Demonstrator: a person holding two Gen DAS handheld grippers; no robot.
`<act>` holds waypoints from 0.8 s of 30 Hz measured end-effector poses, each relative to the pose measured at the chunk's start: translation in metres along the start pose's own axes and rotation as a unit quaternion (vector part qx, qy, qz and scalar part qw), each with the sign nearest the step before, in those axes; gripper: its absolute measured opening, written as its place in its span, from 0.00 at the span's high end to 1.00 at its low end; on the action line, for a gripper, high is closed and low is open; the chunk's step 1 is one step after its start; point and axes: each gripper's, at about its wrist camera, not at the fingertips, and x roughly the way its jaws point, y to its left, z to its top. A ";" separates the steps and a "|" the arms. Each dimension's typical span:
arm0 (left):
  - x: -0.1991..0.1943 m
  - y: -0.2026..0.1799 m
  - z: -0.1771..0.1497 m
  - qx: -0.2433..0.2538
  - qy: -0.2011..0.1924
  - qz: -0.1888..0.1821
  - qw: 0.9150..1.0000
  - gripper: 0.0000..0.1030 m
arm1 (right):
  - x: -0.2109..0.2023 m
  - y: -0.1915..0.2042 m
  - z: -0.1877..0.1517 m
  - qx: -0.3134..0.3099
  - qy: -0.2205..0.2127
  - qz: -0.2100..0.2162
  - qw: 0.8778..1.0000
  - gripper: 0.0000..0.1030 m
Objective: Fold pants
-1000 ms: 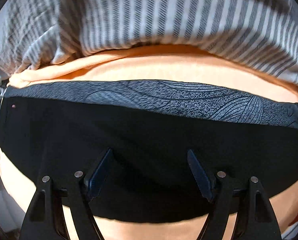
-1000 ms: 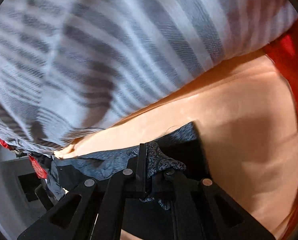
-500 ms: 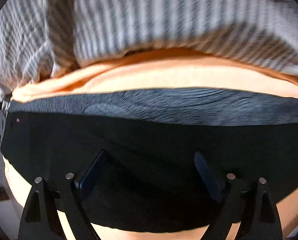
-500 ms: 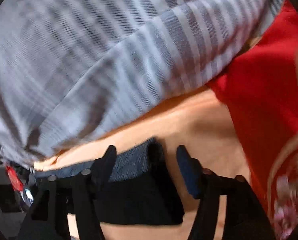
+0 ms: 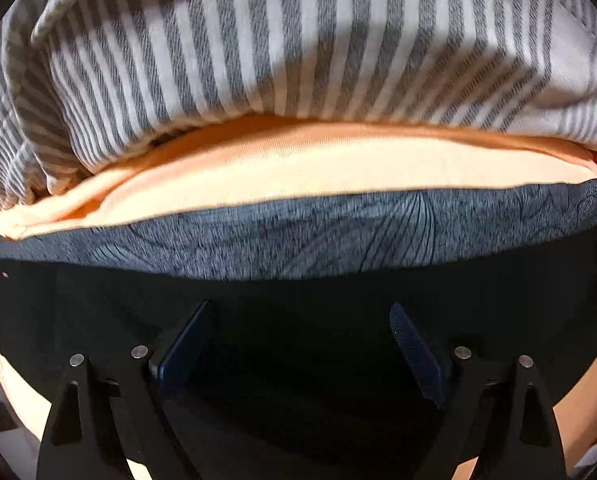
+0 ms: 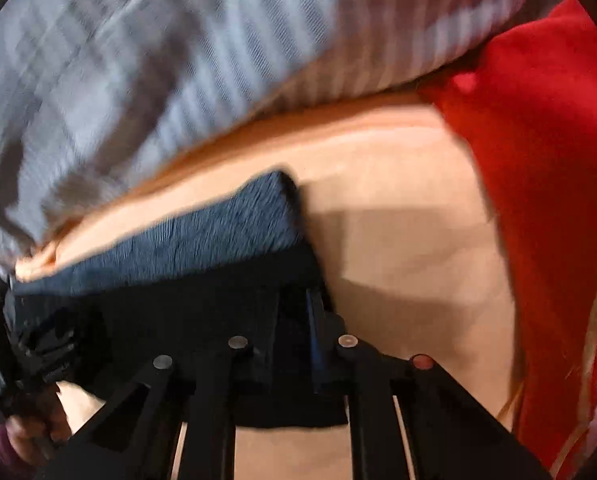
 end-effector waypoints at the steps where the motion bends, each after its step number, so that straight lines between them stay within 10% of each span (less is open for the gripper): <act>1: -0.004 0.001 0.003 0.002 -0.010 0.001 1.000 0.12 | -0.009 -0.003 0.004 0.019 -0.016 0.011 1.000 0.88; 9: 0.029 0.029 0.044 -0.040 -0.003 0.008 0.999 0.08 | 0.002 0.001 0.026 0.014 -0.022 0.019 0.999 0.84; 14: 0.024 0.054 0.063 -0.077 -0.019 0.024 0.997 0.03 | -0.004 -0.012 0.030 0.063 -0.044 -0.012 0.997 0.63; 24: -0.003 0.170 0.018 -0.077 -0.020 0.061 0.995 0.03 | -0.068 0.017 -0.034 0.063 -0.081 -0.034 0.994 0.59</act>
